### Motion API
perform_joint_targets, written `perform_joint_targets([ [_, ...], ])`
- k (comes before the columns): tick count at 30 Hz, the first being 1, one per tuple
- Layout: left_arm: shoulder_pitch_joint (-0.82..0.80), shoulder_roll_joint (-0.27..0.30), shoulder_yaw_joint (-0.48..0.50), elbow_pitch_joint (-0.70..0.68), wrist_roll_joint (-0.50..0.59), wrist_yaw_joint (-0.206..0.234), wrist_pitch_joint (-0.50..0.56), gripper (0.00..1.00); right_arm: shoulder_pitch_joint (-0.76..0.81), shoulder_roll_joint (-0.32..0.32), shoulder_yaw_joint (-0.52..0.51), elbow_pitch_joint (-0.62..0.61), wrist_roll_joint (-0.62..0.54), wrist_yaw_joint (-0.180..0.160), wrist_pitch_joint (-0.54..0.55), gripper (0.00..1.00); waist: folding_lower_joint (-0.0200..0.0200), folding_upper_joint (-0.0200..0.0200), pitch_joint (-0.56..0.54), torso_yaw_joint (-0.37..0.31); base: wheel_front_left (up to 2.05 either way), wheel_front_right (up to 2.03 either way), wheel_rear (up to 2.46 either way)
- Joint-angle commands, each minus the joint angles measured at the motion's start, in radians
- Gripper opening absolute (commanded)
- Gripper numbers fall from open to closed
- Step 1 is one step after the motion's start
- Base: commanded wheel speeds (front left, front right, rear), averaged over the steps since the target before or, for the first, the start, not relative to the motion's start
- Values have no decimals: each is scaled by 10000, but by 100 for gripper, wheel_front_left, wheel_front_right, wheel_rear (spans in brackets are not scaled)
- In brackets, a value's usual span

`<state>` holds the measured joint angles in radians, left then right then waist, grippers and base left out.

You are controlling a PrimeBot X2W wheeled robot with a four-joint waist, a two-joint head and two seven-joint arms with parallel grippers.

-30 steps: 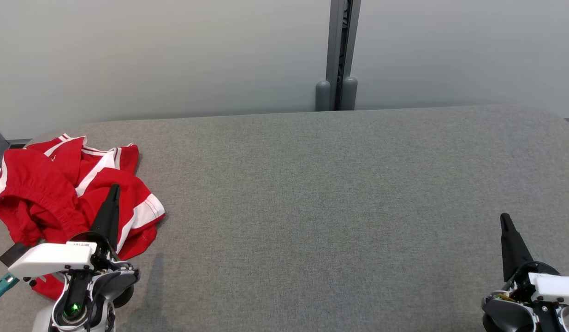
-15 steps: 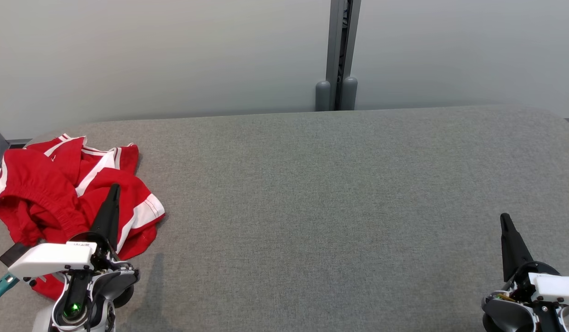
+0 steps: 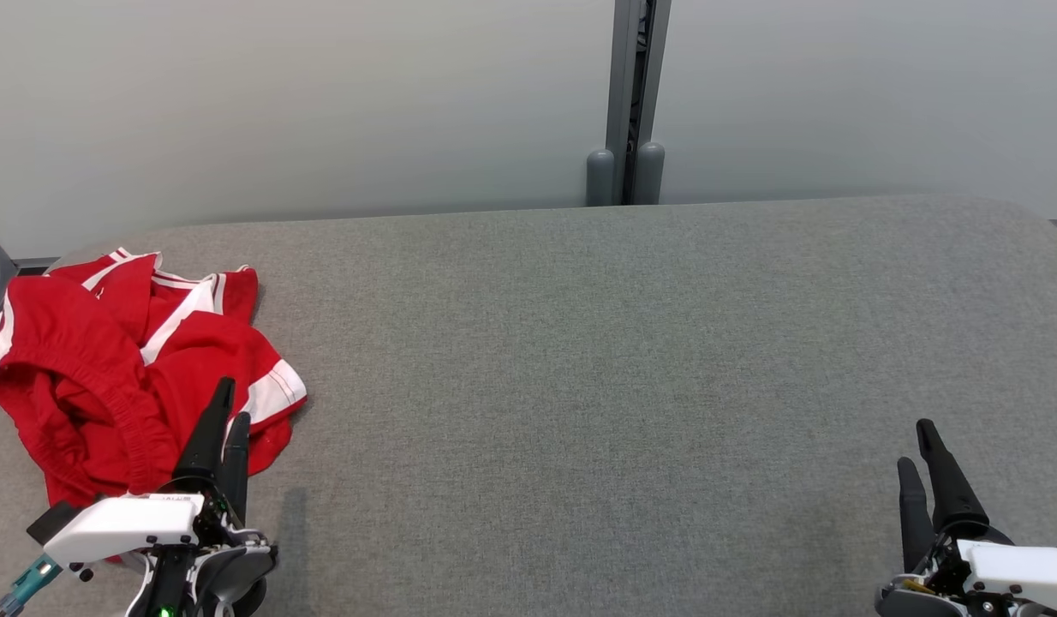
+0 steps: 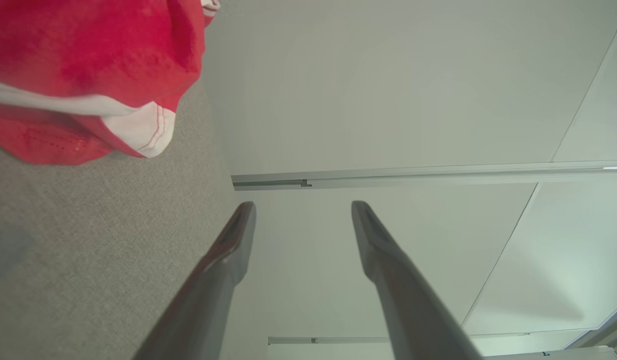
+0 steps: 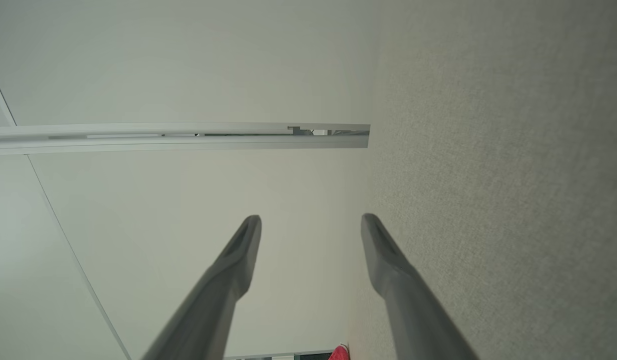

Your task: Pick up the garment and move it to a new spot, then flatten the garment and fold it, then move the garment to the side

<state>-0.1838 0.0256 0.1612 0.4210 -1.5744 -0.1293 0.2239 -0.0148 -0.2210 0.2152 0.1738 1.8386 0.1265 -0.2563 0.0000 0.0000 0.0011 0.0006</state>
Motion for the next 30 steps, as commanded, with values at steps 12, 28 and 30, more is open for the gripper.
perform_joint_targets([
  [12, -35, 152, -336, -846, 293, -3, -802, 100, -348, 186, -196, -549, -471, 34, 212, 100, 0, 0, 9, 10, 0, 0, 0],
  [28, 126, 183, -580, -1558, 2590, -7, -1706, 100, -603, 122, 33, -1050, -3091, 40, -29, 100, 0, 0, 34, 9, 0, 0, 0],
  [30, 144, 186, -594, -1642, 2824, -7, -1810, 100, -642, 87, 91, -1077, -3521, 40, -30, 100, 0, 0, 38, 10, 0, 0, 0],
])
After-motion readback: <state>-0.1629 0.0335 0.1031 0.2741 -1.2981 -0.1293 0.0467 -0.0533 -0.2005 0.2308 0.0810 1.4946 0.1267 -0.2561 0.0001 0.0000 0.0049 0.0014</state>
